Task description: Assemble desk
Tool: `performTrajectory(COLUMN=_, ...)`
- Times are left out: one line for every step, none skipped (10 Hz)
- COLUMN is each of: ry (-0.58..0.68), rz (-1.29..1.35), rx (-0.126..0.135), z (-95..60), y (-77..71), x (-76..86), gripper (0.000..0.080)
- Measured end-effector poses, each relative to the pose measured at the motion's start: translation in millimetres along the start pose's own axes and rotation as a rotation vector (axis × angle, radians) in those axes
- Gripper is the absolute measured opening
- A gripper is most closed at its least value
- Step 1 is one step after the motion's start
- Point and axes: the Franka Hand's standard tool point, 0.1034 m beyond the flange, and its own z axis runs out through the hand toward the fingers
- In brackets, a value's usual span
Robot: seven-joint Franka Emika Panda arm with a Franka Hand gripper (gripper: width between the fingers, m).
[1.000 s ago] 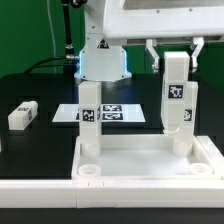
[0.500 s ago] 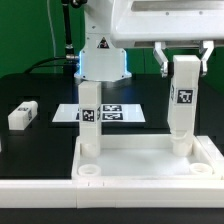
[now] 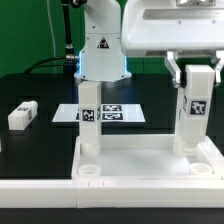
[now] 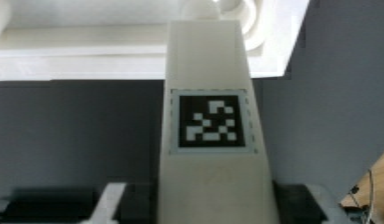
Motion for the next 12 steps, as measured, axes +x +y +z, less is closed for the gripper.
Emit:
performTrajectory(ry=-0.004, rz=-0.009, rx=0.002, z=2.9, y=-5.7, x=-2.8, gripper=0.029)
performTrajectory(ry=-0.006, rz=-0.009, rx=0.002, z=3.9, y=-6.4, x=-4.1, gripper=0.029)
performTrajectory(ry=-0.009, rz=-0.011, rx=0.001, z=5.3, y=-6.4, x=-5.7, gripper=0.029)
performTrajectory(ry=-0.013, rz=-0.012, rx=-0.001, z=7.3, y=-6.0, x=-7.5, gripper=0.029)
performTrajectory(ry=-0.012, rz=-0.013, rx=-0.002, z=9.0, y=-6.1, x=-7.1, gripper=0.029)
performTrajectory(ry=-0.008, rz=-0.013, rx=-0.005, z=10.4, y=-4.5, x=-4.4, gripper=0.029)
performTrajectory(ry=-0.007, rz=-0.012, rx=-0.007, z=11.3, y=-2.5, x=-2.4, gripper=0.029)
performTrajectory(ry=-0.006, rz=-0.012, rx=-0.008, z=12.7, y=-2.7, x=-1.3, gripper=0.029)
performTrajectory(ry=-0.002, rz=-0.013, rx=-0.007, z=14.5, y=-4.2, x=1.2, gripper=0.029)
performTrajectory(ry=0.002, rz=-0.013, rx=-0.007, z=15.2, y=-4.5, x=2.5, gripper=0.029)
performTrajectory(ry=0.002, rz=-0.013, rx=-0.008, z=15.4, y=-4.5, x=3.0, gripper=0.029)
performTrajectory(ry=0.002, rz=-0.013, rx=-0.008, z=15.9, y=-4.4, x=4.0, gripper=0.029)
